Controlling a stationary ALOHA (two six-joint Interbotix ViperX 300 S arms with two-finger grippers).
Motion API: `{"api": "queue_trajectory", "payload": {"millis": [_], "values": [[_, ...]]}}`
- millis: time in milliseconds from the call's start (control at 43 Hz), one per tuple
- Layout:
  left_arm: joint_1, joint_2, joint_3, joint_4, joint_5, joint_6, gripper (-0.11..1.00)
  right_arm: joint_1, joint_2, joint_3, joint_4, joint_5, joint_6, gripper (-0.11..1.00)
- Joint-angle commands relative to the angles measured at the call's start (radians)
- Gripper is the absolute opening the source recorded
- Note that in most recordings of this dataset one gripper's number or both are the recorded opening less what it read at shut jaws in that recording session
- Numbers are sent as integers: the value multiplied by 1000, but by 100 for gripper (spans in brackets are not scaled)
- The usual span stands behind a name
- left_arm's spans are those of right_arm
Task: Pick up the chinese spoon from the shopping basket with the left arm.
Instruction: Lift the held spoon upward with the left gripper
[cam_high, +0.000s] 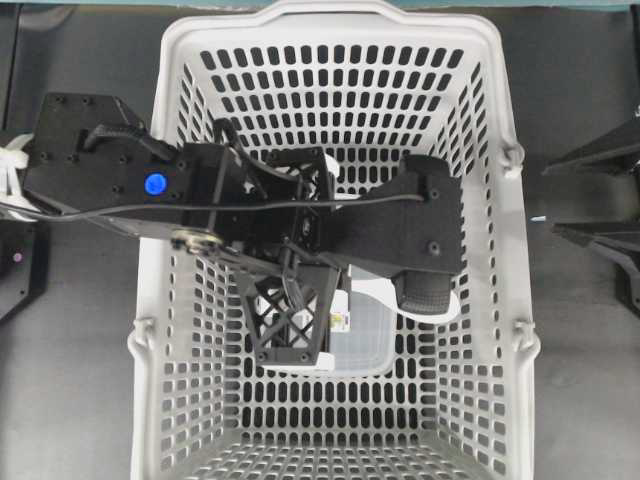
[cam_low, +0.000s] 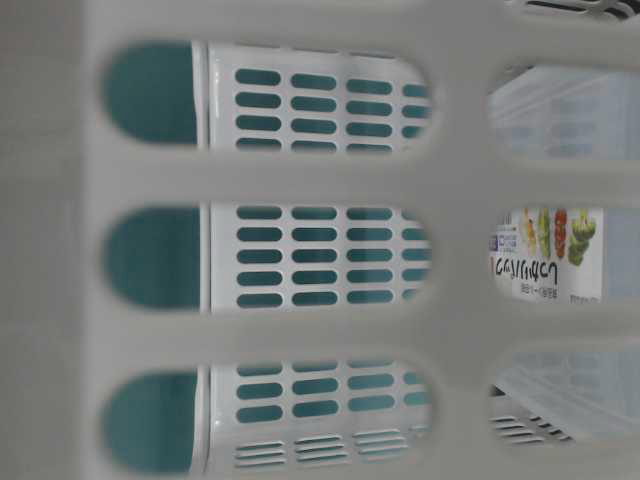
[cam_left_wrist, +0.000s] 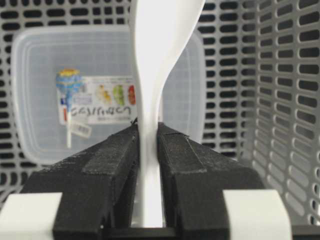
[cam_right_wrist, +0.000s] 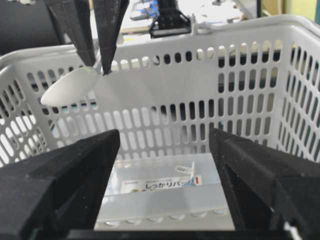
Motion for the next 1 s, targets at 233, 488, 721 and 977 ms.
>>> {"api": "queue_trajectory", "payload": {"millis": [233,488,721,977], "values": [[5,-18,6,5,-3,-43,10,-2,6,-14,3,-11,-2,70],[9,-21,20,5,-3,-44,10,-2,8,-14,3,-11,-2,70],[12,-17,26,3,-3,-48,10,-2,8,-14,3,-11,-2,70],[12,-15,26,3,-8,-48,10,-2,6,-14,3,-11,-2,70]]}}
